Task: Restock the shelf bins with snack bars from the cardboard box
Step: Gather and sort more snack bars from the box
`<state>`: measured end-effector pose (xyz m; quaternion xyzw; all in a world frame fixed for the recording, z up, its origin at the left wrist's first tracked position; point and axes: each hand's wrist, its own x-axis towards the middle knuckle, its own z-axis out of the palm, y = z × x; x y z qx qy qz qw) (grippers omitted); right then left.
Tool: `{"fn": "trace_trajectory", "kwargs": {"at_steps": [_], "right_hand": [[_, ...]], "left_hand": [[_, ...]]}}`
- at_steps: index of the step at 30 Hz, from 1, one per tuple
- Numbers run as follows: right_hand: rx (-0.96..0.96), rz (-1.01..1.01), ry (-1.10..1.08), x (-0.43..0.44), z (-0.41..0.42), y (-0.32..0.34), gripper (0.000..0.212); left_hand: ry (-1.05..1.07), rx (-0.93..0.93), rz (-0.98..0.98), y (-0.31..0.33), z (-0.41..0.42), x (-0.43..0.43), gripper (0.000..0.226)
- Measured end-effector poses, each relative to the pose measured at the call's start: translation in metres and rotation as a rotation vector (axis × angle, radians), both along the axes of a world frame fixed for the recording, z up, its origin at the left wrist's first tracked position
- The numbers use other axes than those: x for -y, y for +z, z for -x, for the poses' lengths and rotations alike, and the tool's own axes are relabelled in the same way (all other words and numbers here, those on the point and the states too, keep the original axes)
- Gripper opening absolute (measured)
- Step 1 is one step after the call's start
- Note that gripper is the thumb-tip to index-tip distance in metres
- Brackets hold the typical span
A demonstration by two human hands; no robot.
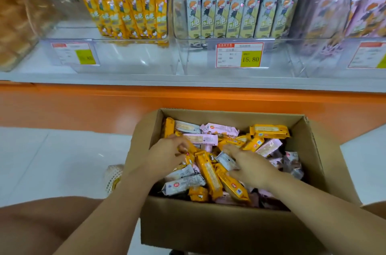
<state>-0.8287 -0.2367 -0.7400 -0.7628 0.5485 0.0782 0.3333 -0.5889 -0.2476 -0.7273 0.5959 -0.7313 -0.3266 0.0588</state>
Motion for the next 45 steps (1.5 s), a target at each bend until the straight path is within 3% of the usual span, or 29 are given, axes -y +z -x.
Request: {"fn": "trace_trajectory", "kwargs": {"at_steps": [3,8,13,20,25,32,35,37,45], "right_hand": [[0.036,0.061,-0.043,0.005,0.003,0.007,0.072],[0.175,0.116,-0.113,0.011,0.007,0.028,0.058],[0.351,0.13,-0.161,0.007,0.013,0.041,0.043],[0.386,0.155,-0.161,-0.002,0.017,0.058,0.043],[0.354,0.225,-0.121,-0.007,0.017,0.076,0.046],[0.635,0.108,-0.158,-0.002,0.029,0.103,0.036],[0.775,0.04,-0.252,0.0,0.036,0.118,0.042],[0.838,0.046,-0.301,-0.002,0.04,0.129,0.034],[0.843,0.232,-0.391,-0.009,0.051,0.171,0.028]], "left_hand": [[-0.08,0.061,-0.133,-0.001,0.002,0.0,0.01],[-0.275,0.22,-0.254,0.004,0.011,-0.004,0.06],[-0.386,0.495,-0.191,0.002,0.02,-0.019,0.074],[-0.359,0.534,-0.014,0.001,0.02,-0.026,0.056],[-0.205,0.254,-0.034,0.005,0.008,-0.02,0.04],[0.14,-0.295,-0.147,0.048,0.018,-0.001,0.038],[0.151,-0.45,-0.134,0.08,0.03,0.0,0.052],[0.133,-0.506,-0.107,0.097,0.038,-0.001,0.053],[0.235,-0.854,-0.132,0.133,0.062,-0.001,0.051]]}}
